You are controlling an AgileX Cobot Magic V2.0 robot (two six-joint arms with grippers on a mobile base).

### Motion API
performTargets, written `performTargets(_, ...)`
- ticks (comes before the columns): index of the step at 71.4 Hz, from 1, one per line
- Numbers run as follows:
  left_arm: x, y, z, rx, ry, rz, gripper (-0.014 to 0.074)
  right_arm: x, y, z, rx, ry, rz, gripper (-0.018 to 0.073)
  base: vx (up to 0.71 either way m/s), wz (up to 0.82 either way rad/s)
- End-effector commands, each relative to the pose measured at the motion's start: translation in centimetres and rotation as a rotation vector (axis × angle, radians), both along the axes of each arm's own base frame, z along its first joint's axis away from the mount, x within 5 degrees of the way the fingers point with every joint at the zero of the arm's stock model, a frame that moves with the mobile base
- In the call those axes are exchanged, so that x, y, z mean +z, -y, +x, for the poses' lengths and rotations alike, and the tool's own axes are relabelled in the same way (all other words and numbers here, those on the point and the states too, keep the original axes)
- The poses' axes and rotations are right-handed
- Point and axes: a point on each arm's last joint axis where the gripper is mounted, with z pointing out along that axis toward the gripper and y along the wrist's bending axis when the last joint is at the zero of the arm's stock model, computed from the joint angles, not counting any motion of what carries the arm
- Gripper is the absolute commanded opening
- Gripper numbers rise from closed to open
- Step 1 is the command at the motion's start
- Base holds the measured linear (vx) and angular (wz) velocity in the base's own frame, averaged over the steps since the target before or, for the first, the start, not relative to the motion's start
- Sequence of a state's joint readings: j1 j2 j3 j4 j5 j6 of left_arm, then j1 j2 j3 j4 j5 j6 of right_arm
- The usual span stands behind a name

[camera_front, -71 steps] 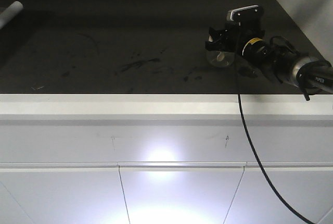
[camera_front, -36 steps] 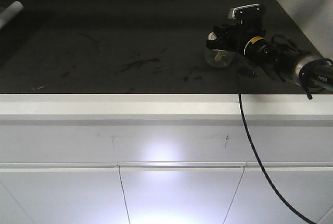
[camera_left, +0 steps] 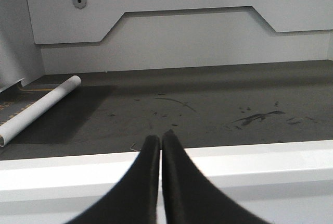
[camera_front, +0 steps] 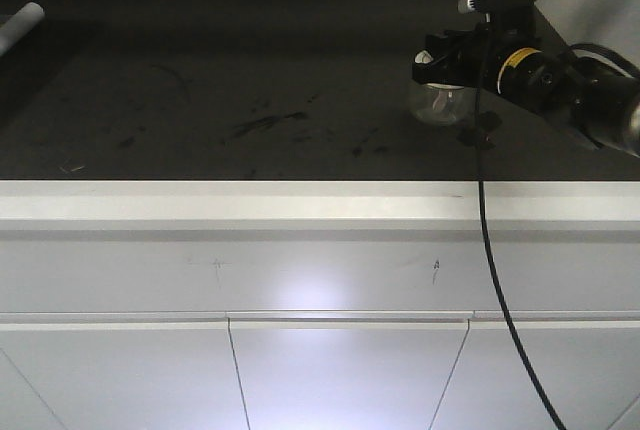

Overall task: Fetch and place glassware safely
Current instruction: 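Lift the jar with the right gripper and pull it out of the hood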

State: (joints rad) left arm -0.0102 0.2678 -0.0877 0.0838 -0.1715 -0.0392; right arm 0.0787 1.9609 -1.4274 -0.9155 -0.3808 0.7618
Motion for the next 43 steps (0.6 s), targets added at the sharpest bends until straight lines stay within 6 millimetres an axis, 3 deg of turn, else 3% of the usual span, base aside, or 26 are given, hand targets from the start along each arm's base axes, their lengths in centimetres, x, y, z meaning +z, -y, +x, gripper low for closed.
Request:
performTargets(1, 1.5, 0.1, 0.0, -0.011, 0.089, -0.017, -0.0007, 5.3, 0.0, -3.1, 0.035, 0.133, 0.034, -0.0003, 0.00, 0.00)
performTargets(19, 1.5, 0.1, 0.0, -0.011, 0.089, -0.017, -0.0007, 6.4, 0.1, -9.9, 0.086, 0.148, 0.073, -0.0003, 0.00, 0.00)
performTargets(43, 1.5, 0.1, 0.0, -0.011, 0.089, -0.016, -0.0007, 5.0, 0.1, -18.0, 0.151, 0.151, 0.097, -0.0002, 0.00, 0.00)
